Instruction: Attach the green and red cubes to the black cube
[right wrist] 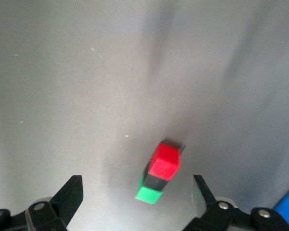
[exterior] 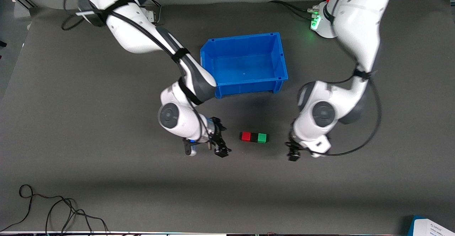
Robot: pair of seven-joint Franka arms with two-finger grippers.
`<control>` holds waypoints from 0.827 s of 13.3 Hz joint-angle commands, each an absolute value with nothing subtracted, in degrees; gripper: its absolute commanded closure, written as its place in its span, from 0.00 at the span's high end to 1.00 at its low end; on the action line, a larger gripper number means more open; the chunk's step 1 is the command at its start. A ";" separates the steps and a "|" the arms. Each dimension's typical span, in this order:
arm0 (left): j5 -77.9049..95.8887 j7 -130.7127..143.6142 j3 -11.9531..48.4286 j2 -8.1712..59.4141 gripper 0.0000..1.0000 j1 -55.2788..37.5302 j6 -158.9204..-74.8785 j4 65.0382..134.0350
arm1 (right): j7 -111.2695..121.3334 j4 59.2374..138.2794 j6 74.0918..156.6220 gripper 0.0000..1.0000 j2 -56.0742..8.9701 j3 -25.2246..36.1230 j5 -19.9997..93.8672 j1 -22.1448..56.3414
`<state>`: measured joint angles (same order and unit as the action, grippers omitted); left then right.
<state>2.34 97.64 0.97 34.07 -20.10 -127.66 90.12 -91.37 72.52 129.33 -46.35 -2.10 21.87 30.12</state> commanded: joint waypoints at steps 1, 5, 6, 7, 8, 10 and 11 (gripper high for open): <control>2.02 88.89 1.23 27.79 0.92 -17.07 -119.65 91.93 | -84.82 87.16 128.42 1.00 -34.04 -0.53 21.62 30.23; 2.20 72.02 1.23 19.97 0.92 -10.48 -109.62 91.93 | -75.77 92.19 118.23 1.00 -26.65 4.29 20.58 30.76; 2.28 68.07 1.32 18.12 0.93 -8.72 -107.60 91.93 | -75.15 92.46 116.65 1.00 -25.24 4.57 18.30 30.67; 2.29 63.85 1.32 16.45 0.93 -7.05 -105.40 91.93 | -74.10 93.24 114.80 1.00 -23.66 4.57 15.85 30.50; 2.46 58.94 1.32 14.87 0.93 -5.20 -102.94 91.93 | -72.00 94.30 113.05 1.00 -21.73 4.74 13.82 30.24; 2.46 49.70 1.32 12.14 0.94 -1.86 -98.81 91.85 | -64.99 95.88 108.74 1.00 -18.21 7.37 11.17 30.41; 2.46 45.48 1.14 10.82 0.97 -0.45 -97.05 91.67 | -61.91 96.24 106.89 1.00 -16.37 8.34 11.08 30.15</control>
<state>2.36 52.94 0.78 14.25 -2.78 -99.80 90.21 -68.10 92.39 109.31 -21.77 6.25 12.41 29.95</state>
